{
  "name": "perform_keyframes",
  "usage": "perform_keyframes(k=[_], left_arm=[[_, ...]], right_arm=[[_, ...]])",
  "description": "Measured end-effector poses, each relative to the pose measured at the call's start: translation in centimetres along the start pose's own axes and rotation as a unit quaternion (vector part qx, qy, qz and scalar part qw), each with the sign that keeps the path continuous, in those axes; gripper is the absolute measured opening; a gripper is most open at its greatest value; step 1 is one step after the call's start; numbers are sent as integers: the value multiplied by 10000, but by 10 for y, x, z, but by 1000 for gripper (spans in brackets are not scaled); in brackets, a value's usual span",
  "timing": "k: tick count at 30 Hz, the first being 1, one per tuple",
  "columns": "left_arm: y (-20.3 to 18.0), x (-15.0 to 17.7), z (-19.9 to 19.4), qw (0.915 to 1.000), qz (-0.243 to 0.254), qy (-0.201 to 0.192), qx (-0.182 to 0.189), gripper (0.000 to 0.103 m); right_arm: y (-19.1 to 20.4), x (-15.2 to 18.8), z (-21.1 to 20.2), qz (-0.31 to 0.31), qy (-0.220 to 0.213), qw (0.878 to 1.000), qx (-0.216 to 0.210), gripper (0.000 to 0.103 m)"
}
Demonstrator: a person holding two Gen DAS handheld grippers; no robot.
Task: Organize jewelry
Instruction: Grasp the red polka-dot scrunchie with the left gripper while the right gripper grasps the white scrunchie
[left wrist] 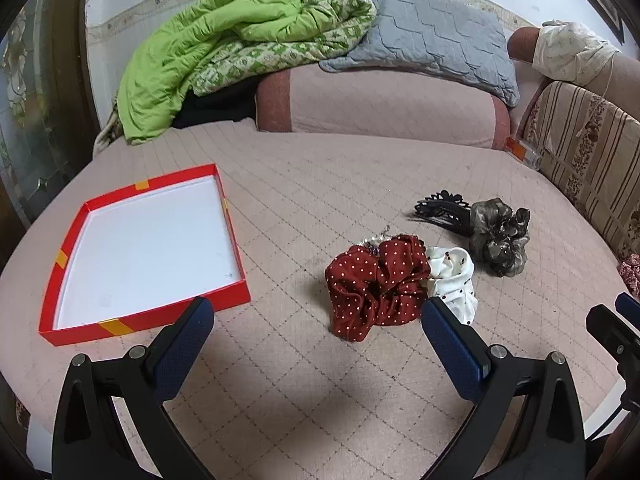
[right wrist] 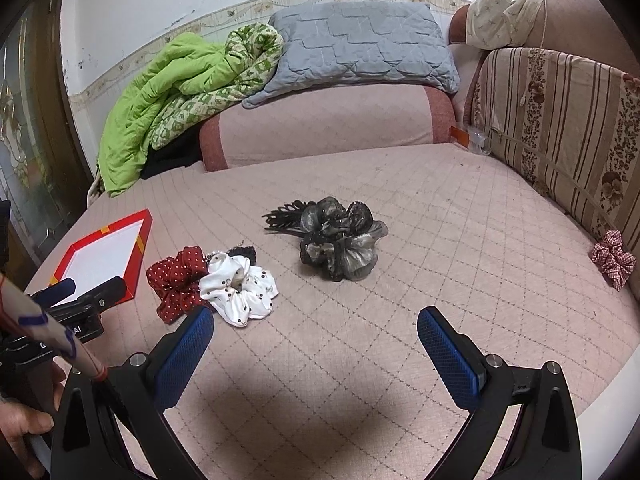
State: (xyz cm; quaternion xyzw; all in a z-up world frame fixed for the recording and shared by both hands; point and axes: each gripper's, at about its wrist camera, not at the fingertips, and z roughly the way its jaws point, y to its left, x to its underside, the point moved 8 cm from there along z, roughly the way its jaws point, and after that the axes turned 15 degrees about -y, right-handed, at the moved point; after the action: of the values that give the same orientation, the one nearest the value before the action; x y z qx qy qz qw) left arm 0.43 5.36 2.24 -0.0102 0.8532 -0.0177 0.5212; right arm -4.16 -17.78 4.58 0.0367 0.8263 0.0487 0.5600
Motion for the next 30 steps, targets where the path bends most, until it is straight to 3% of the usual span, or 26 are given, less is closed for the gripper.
perform_keyframes(k=[6,14,23,25,27,30], left_arm=[[11,8,18,9996,3,258,84,103],[21,13,47,9965,-157,639,508,103],[-7,20,91,9890,129,1064,1016,103],[-13,23,97,9875,167,1100,1116,85],[-17,27,101,9841,136,1218,1284,55],[-20,28,99,9827,82,1200,1408,35]], right_arm=[[-1,8,16,39,267,9996,-86,103],[-1,7,47,108,498,9986,-127,103],[4,4,79,728,620,9950,-290,103],[1,6,82,892,693,9932,-286,103],[-2,8,84,1012,737,9918,-258,103],[-4,10,86,1104,776,9905,-251,103]])
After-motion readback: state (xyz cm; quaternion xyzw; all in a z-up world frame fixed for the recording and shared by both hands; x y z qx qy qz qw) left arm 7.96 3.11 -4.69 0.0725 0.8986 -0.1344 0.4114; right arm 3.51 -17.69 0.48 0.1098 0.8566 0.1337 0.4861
